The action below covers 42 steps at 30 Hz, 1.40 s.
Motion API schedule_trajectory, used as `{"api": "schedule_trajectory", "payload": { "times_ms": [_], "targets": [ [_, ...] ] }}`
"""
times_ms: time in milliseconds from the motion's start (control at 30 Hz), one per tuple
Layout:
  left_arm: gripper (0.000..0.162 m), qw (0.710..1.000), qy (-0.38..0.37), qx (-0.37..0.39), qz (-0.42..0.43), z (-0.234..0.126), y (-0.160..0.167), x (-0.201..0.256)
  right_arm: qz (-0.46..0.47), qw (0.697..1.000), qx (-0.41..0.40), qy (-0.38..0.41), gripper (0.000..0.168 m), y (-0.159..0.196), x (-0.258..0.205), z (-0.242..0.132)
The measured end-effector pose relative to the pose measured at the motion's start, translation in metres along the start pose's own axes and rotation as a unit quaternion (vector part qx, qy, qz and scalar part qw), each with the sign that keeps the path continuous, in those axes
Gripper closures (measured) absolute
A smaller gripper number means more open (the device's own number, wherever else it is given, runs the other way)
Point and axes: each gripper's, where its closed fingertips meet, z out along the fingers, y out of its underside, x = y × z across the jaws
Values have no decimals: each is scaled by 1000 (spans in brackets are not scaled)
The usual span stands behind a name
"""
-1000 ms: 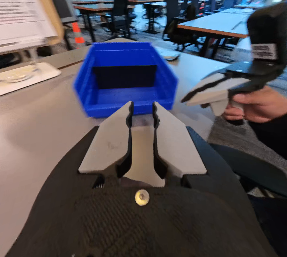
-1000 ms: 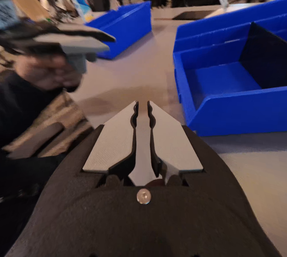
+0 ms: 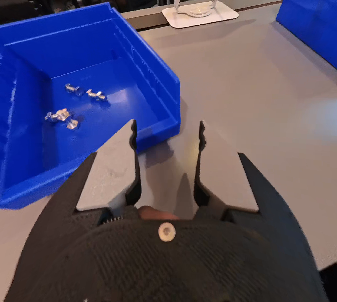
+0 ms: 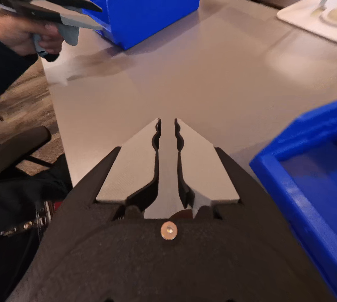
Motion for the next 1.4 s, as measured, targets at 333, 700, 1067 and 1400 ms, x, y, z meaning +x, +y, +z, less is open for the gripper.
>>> {"api": "schedule_trajectory", "payload": {
  "times_ms": [333, 700, 1067, 1400],
  "targets": [
    [98, 999, -27, -46, -7, 47, 1, -16, 51, 978, -45, 199, 168, 26, 89, 21],
    [81, 997, -31, -57, -38, 38, 12, -38, 40, 979, -20, 198, 163, 32, 95, -35],
    [97, 998, -43, -15, -41, 23, 11, -7, 41, 995, 34, 90, 161, -45, 61, 62],
    [98, 997, -43, 13, -61, 23, 4, -11, -64, 925, -70, 368, 168, 15, 134, -45]
  ]
}}
